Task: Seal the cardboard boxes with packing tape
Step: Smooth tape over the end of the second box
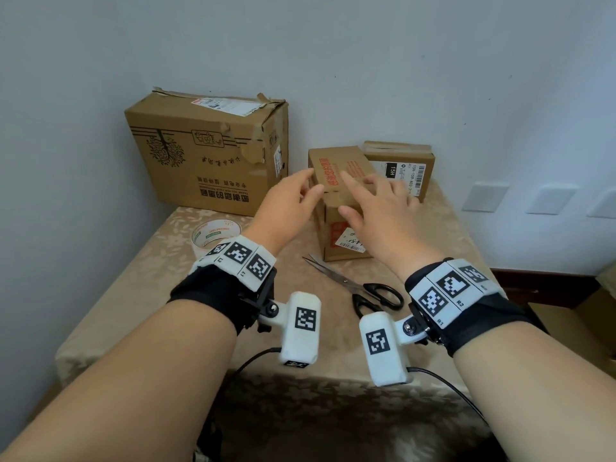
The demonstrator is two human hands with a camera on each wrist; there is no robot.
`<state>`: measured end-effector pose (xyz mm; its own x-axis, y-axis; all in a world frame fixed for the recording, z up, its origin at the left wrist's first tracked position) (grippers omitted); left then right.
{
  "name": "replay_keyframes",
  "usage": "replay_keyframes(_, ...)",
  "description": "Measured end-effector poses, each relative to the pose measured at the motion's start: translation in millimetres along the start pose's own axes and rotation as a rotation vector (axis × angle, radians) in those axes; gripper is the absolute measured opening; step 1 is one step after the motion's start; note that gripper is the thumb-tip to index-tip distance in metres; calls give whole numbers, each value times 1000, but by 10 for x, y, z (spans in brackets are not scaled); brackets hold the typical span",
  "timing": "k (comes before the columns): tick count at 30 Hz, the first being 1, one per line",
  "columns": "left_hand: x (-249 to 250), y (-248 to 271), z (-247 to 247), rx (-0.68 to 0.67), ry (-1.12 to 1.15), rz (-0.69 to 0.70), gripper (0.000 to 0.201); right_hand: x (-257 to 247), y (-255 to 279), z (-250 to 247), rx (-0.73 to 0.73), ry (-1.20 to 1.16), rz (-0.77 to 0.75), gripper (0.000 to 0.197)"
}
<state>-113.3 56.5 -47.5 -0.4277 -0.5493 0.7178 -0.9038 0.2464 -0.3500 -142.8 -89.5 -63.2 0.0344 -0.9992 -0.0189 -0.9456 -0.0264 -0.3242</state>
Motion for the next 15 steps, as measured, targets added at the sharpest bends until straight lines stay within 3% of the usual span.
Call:
replay_keyframes(4,-226,53,-311,21,-176,-58,28,-69,-10,8,-47,-5,-13,46)
replay_keyframes(7,-597,101,-521,-45,-340,-153,28,-130,-15,-71,14,-63,-13,49)
replay_keyframes(11,-974,301,-644,-257,-567,-287,60,-293,13,-121,78,-122,-78,41)
replay_keyframes(13,-1085,418,-618,-359,-516,-327,71,-367,26,-94,74,-164,-91,38)
replay_keyframes(15,-1111,475,-588,-352,-460,-308,36,-431,25,-54,69,-190,-102,36)
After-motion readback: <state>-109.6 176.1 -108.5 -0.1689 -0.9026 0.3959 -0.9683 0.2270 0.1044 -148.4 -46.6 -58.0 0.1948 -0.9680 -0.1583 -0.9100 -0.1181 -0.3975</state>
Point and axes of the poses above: each hand's wrist, its own y-axis away from the middle knuckle, its own z-axis out of the palm, x = y × z, the point moved 5 cm from there along -y, towards the middle knuckle, and after that the axes turned 8 degrees about y, right-handed, at the moved point
